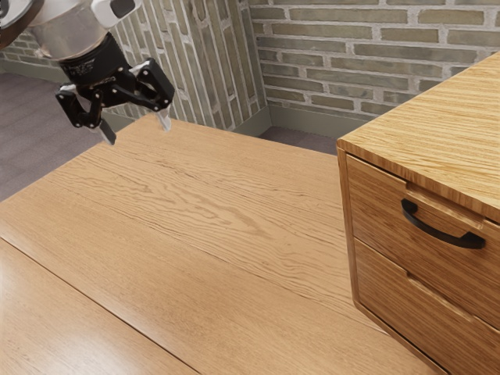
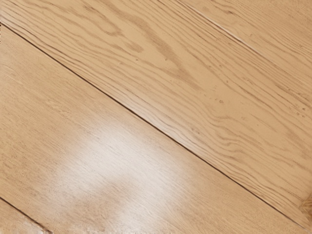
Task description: Pull the drawer handle with one arm to open the drawer
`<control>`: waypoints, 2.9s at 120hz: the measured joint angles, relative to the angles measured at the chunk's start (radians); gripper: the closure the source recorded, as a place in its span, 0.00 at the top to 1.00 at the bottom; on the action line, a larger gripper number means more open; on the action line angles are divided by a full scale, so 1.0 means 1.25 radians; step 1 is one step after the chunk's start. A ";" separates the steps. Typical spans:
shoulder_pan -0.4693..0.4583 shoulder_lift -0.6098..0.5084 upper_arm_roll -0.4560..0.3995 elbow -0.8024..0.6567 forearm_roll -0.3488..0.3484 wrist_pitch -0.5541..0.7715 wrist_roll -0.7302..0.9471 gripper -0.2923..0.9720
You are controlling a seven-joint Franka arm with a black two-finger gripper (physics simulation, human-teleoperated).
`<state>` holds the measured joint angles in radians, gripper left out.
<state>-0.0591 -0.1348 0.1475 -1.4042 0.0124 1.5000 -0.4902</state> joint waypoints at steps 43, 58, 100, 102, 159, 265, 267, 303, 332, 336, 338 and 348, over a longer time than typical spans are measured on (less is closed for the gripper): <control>-0.096 0.009 -0.022 -0.042 -0.031 0.050 -0.395 0.77; -0.152 -0.093 -0.086 -0.236 -0.035 0.186 -0.492 0.77; -0.242 -0.074 -0.131 -0.313 -0.059 0.447 -0.726 0.77; -0.246 -0.074 -0.131 -0.316 -0.059 0.454 -0.735 0.77; -0.252 -0.035 -0.214 -0.354 -0.047 0.613 -0.943 0.77; -0.255 0.008 -0.226 -0.394 -0.021 0.727 -1.086 0.77; -0.255 0.007 -0.226 -0.396 -0.021 0.728 -1.088 0.77; -0.259 -0.042 -0.225 -0.459 -0.016 0.734 -1.110 0.77; -0.255 -0.084 -0.238 -0.512 -0.024 0.743 -1.123 0.77; -0.257 -0.088 -0.240 -0.516 -0.025 0.744 -1.125 0.77; -0.257 -0.091 -0.242 -0.519 -0.027 0.744 -1.125 0.77; -0.257 -0.106 -0.248 -0.530 -0.032 0.745 -1.129 0.77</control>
<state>-0.3803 -0.2669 -0.1623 -2.0671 -0.0272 2.4308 -1.9011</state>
